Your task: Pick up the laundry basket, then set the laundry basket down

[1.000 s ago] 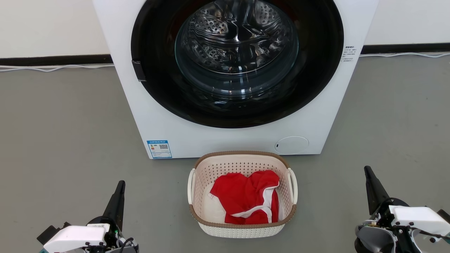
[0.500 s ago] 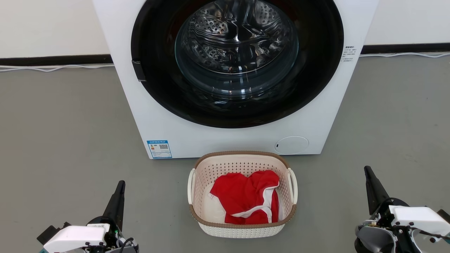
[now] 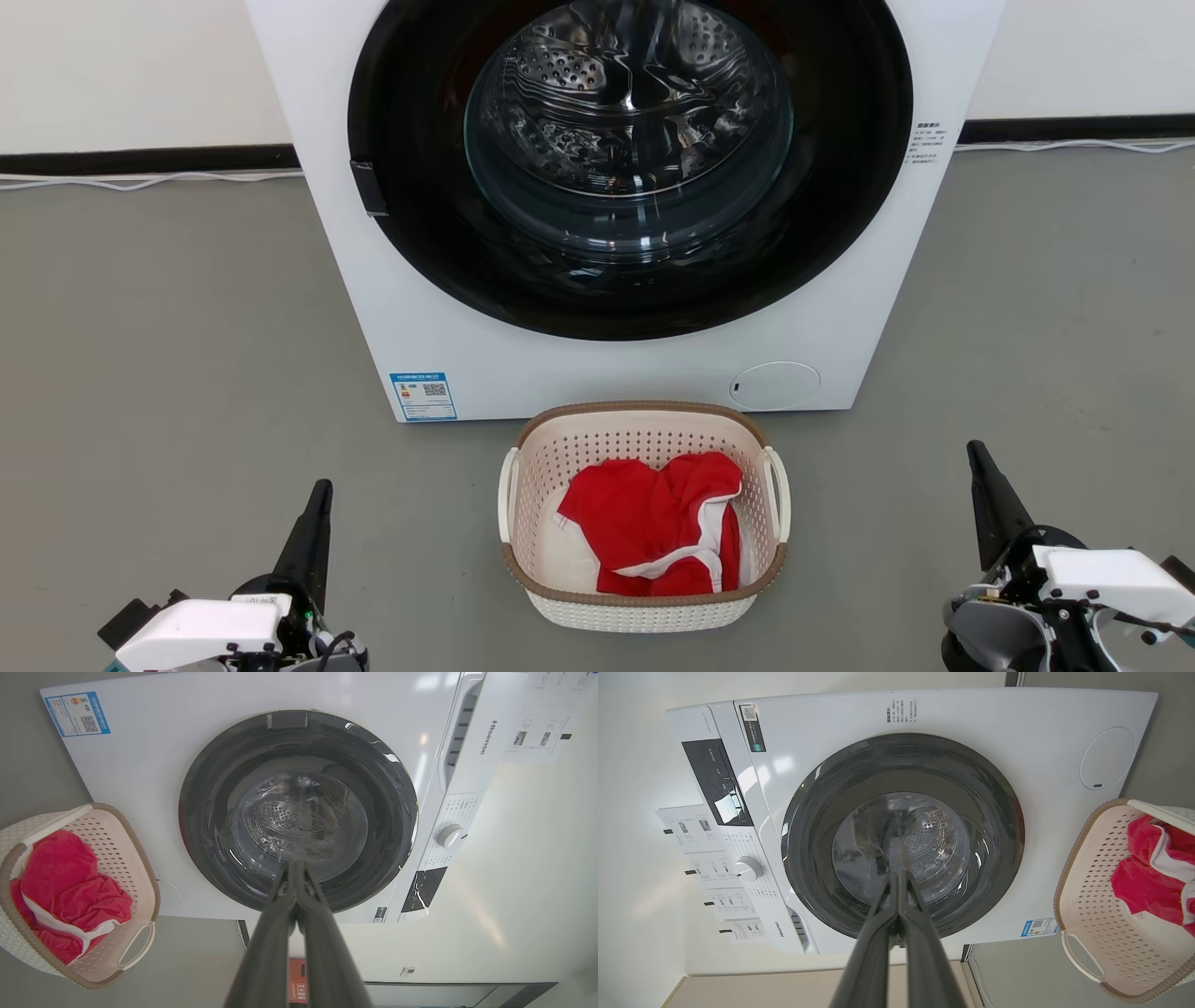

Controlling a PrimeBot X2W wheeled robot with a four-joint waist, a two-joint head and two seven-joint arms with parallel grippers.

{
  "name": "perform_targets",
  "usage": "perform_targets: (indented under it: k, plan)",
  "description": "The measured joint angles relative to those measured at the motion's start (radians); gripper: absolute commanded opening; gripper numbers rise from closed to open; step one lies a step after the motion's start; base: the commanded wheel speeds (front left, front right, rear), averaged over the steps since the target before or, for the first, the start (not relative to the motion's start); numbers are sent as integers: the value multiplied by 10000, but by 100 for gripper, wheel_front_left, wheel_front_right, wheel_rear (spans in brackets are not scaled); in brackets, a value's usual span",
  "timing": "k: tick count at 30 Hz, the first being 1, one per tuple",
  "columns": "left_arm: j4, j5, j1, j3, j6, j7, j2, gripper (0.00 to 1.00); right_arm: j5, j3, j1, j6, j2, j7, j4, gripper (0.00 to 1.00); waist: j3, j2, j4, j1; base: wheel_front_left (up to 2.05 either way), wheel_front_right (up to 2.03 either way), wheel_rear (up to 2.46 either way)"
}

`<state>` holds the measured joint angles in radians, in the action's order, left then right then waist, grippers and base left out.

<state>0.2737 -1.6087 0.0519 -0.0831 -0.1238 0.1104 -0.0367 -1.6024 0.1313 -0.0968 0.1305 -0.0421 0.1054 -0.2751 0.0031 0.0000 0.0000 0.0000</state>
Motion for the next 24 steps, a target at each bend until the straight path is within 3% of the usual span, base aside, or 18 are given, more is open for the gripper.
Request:
perform_targets:
  k: [15,16,24]
  plan:
    - [0,0,0,0,0,0,0,0,0,2,0,0,0,0,0,0,0,0,0,0,0,0,0]
    - [63,0,-24,2,2,-4,10,100,4,-8,5,0,8,0,-63,100,0,0,0,0,0,0,0]
    - [470,0,-445,96,8,-98,82,100,8,-82,364,0,104,-52,-383,100,-3,0,-2,1,0,0,0]
